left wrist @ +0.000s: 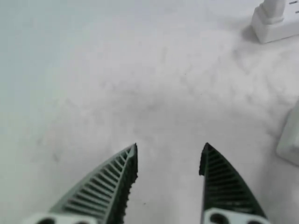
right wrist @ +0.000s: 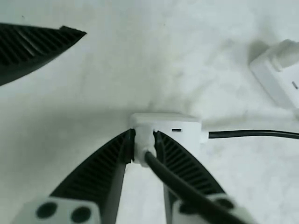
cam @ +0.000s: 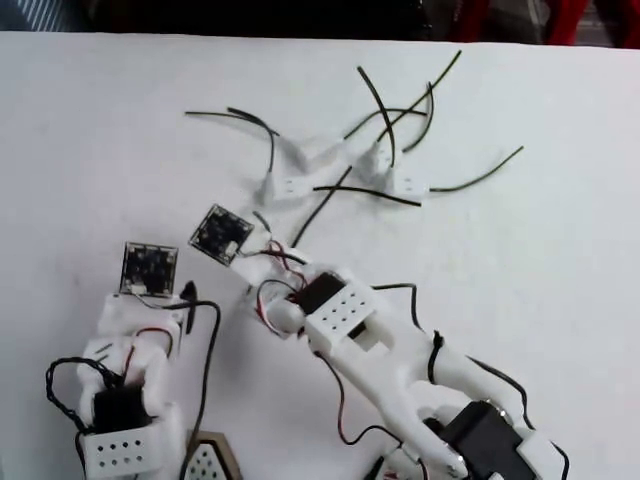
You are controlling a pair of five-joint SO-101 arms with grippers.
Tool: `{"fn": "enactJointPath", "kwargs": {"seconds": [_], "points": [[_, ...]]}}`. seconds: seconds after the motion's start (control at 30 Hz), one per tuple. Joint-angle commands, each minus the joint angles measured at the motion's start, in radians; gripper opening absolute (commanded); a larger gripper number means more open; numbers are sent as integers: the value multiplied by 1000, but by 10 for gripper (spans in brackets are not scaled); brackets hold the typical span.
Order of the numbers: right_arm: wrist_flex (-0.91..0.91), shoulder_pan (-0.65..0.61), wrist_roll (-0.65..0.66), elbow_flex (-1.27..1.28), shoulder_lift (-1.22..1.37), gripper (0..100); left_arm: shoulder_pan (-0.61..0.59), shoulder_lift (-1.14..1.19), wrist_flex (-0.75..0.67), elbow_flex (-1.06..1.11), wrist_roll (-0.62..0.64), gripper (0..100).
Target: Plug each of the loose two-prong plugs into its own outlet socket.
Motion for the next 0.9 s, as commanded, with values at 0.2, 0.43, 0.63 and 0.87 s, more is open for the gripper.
{"fn": "enactJointPath", "kwargs": {"seconds": [0.2, 0.43, 0.63, 0.87], "points": [[4, 4, 0, -23, 73, 18, 7, -7, 2, -5, 6, 218], [-54, 4, 0, -20, 199, 18, 7, -7, 2, -5, 6, 218], [-54, 12, 0, -20, 205, 18, 5, -7, 2, -5, 6, 218], [-70, 111, -14, -46, 196, 17, 5, -7, 2, -5, 6, 218]]}}
